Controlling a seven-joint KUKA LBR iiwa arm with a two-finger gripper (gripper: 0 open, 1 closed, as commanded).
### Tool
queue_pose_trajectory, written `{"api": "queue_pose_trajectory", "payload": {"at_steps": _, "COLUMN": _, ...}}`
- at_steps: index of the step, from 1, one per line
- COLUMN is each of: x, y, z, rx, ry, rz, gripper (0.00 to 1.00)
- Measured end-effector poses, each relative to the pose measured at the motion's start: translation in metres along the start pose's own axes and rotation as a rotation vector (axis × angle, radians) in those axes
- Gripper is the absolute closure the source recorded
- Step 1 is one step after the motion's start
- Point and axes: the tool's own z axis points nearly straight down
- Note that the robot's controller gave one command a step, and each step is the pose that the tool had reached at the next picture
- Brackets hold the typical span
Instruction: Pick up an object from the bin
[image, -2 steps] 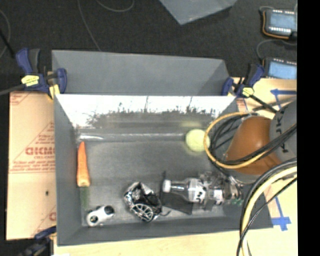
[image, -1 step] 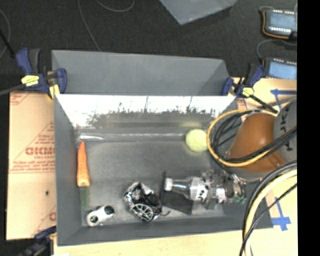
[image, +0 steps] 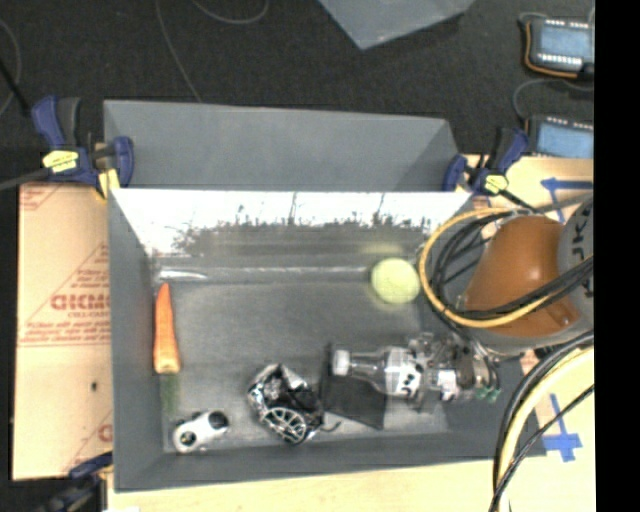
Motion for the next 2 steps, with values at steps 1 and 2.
{"api": "queue_pose_trajectory", "payload": {"at_steps": 1, "x": -0.001, "y": 0.0, "z": -0.017, "rx": 0.0, "ry": 0.0, "rz": -0.001, "gripper": 1.0}}
{"api": "queue_pose_trajectory", "payload": {"at_steps": 2, "x": -0.001, "y": 0.0, "z": -0.035, "rx": 0.0, "ry": -0.001, "rz": -0.001, "gripper": 1.0}}
